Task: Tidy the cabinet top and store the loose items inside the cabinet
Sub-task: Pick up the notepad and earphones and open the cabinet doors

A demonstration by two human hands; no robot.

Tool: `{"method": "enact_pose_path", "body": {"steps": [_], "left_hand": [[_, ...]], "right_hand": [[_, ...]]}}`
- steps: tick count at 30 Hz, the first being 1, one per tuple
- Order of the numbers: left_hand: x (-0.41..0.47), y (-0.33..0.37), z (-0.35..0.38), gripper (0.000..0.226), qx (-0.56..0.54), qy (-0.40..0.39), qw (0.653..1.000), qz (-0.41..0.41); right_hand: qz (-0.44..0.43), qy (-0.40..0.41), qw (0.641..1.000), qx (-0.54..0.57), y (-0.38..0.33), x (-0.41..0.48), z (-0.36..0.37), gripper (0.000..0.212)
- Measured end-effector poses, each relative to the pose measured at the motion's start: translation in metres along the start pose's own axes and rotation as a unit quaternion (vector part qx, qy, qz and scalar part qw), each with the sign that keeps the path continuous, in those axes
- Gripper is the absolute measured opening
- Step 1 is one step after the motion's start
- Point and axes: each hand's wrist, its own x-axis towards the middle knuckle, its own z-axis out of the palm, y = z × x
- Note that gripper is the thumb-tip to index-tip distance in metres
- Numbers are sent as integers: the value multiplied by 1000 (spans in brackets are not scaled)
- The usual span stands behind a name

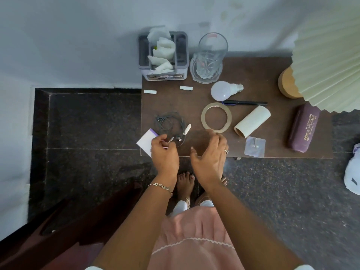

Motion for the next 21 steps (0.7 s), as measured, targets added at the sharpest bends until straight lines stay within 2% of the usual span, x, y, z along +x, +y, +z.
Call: {"method": "enact_pose_path", "body": {"steps": [6,10,13,21], "left_hand": [[30,-23,-33,42,12,101,993,-68],[38,-35,-38,43,-25,67,992,-108],[36,-35,-38,40,-74,45,991,-107],[40,-23,-30,32,-95,19,990,-101]], "right_hand": [[-6,-82,996,30,-8,-6,24,60],[-13,-102,994,17,-8,-3,32,56],[-13,-112,993,16,-8,-2,35,55],[-13,-115,993,38,-7,5,37,55]]}}
